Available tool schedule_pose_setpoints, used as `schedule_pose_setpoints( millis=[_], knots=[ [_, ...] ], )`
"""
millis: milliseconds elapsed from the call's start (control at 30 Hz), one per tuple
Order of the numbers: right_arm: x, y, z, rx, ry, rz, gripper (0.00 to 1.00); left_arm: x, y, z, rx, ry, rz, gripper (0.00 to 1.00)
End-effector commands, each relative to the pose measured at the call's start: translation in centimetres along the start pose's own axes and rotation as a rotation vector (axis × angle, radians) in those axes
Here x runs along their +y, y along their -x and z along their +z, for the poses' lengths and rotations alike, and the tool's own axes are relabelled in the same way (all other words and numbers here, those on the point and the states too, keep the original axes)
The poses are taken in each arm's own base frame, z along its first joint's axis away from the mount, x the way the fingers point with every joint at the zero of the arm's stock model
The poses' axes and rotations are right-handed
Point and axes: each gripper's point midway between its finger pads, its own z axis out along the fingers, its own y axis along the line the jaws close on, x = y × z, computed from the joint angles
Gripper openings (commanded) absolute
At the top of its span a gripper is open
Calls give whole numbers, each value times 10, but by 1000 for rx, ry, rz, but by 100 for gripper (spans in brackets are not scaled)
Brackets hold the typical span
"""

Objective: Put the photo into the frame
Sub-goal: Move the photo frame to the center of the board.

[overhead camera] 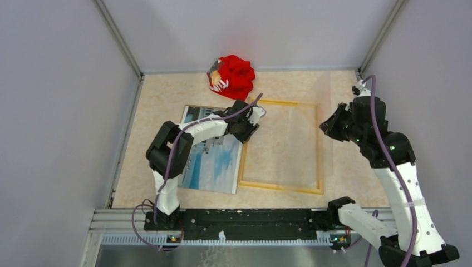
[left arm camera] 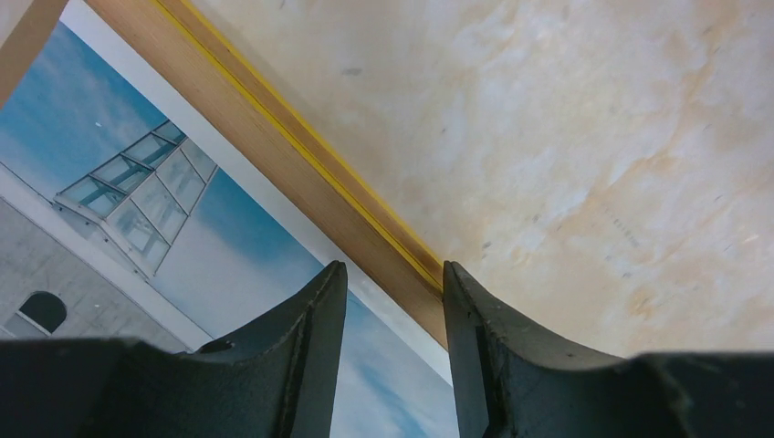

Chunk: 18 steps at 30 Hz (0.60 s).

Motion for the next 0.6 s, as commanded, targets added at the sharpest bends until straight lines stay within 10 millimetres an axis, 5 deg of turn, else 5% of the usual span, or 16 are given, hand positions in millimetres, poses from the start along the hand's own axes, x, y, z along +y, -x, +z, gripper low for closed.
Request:
schedule_pose_setpoints(
  millis=[0,133,300,467,567],
  knots=[
    [20,16,5,-46,87,-1,0,48,-83,-17,244,130,30,50],
    [30,16,7,-33,131,2,0,67,-98,-30,262,149,24,50],
    [38,12,14,-13,172,15,0,51,-97,-39,230,71,29,60],
    [51,14,21,9,228,31,0,28,-64,-63,156,-59,-3,87],
    [59,13,27,28,258,47,0,33,-31,-92,73,-72,-21,98]
  ],
)
